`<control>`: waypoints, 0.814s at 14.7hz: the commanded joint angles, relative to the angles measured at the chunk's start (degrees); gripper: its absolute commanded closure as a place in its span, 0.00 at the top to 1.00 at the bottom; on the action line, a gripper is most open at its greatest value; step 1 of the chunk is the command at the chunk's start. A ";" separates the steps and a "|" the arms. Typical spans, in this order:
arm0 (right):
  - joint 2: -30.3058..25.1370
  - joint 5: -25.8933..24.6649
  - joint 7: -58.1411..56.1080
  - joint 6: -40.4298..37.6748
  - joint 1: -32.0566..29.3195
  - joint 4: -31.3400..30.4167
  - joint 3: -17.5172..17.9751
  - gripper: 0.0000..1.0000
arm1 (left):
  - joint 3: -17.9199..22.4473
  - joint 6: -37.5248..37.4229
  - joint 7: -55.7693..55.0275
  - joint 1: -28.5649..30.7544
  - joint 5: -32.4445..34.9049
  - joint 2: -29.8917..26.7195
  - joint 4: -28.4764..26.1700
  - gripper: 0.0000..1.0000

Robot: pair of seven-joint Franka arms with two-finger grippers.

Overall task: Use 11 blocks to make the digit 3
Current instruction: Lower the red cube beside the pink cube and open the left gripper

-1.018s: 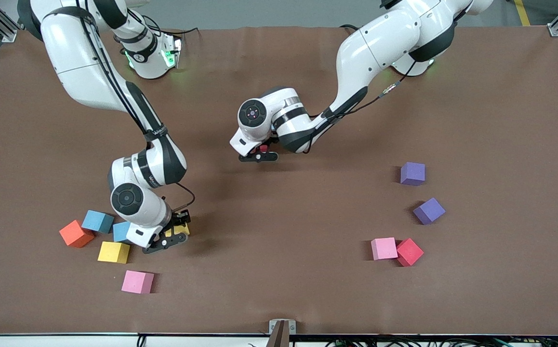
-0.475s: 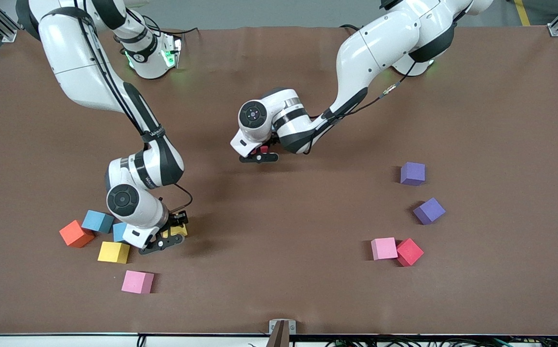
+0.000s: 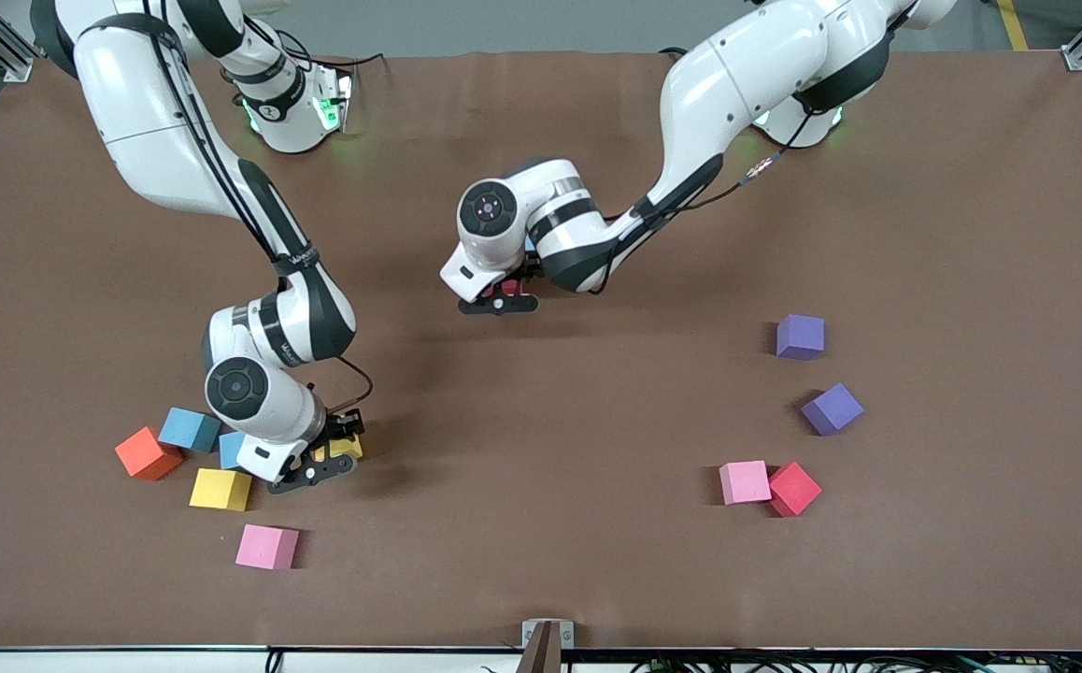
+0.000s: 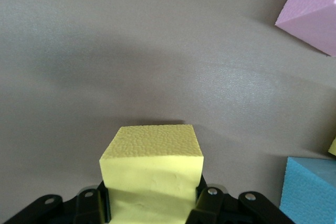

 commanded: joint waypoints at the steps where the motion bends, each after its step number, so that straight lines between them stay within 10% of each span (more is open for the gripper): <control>1: -1.93 2.07 0.34 -2.48 -0.59 -0.29 0.51 0.11 | -1.31 -5.41 0.28 4.12 -3.00 -8.15 -1.49 1.00; 12: -1.67 11.66 13.41 -8.12 15.04 5.87 -0.19 0.11 | -1.86 -9.30 17.13 31.72 -0.91 -13.62 -1.32 1.00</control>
